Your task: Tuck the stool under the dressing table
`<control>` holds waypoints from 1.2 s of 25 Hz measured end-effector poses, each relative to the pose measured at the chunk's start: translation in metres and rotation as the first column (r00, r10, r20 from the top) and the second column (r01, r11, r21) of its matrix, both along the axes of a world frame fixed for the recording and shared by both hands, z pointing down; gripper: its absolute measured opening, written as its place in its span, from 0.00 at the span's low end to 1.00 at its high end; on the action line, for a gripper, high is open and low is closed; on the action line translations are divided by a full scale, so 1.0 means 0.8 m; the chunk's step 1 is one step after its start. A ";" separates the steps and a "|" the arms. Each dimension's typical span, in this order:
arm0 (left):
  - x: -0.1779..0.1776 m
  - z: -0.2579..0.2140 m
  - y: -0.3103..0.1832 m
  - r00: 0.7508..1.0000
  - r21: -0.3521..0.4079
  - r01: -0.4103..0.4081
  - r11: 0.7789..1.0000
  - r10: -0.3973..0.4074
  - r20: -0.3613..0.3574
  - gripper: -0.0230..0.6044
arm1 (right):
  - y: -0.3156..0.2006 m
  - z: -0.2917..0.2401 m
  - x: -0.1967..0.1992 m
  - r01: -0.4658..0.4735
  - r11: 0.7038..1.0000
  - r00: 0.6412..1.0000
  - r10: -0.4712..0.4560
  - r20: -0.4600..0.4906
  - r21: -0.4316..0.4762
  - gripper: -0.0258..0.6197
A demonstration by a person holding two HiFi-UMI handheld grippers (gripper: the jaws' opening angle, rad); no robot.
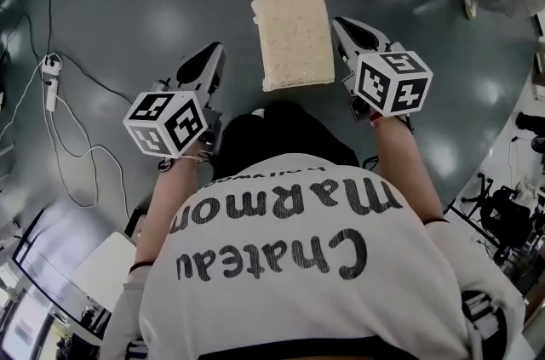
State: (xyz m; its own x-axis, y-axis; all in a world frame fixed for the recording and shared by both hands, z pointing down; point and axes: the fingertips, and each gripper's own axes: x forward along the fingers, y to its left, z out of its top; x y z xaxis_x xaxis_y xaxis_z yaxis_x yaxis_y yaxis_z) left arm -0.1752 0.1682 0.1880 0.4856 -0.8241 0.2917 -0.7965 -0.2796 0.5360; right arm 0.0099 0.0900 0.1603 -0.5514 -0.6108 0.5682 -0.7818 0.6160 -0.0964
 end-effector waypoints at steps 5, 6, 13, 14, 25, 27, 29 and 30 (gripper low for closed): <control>0.032 0.051 -0.006 0.999 -0.086 -0.030 0.996 0.033 0.024 0.07 | -0.006 0.049 0.028 -0.015 0.998 1.000 0.015 -0.012 -0.064 0.08; 0.039 0.064 -0.007 0.999 -0.106 -0.034 0.994 0.037 0.029 0.07 | -0.006 0.062 0.037 -0.021 0.996 1.000 0.020 -0.016 -0.081 0.08; 0.098 0.154 -0.017 0.994 -0.182 -0.090 0.979 0.078 -0.074 0.07 | -0.007 0.176 0.096 -0.062 0.971 0.998 0.054 -0.040 -0.233 0.08; 0.106 0.165 -0.020 0.993 -0.181 -0.090 0.979 0.075 -0.089 0.07 | -0.008 0.193 0.103 -0.064 0.966 0.998 0.055 -0.043 -0.251 0.08; 0.159 0.306 -0.052 0.991 -0.345 -0.109 0.932 0.074 -0.113 0.28 | -0.045 0.345 0.164 -0.100 0.920 0.995 0.093 -0.038 -0.378 0.08; 0.161 0.331 -0.061 0.986 -0.383 -0.129 0.915 0.076 -0.150 0.38 | -0.049 0.364 0.169 -0.109 0.903 0.994 0.111 -0.018 -0.415 0.08; 0.161 0.362 -0.064 0.983 -0.433 -0.135 0.891 0.067 -0.170 0.47 | -0.048 0.387 0.180 -0.129 0.881 0.990 0.139 -0.013 -0.454 0.09; 0.160 0.378 -0.062 0.984 -0.461 -0.134 0.877 0.060 -0.170 0.50 | -0.048 0.401 0.188 -0.143 0.871 0.988 0.152 -0.018 -0.470 0.09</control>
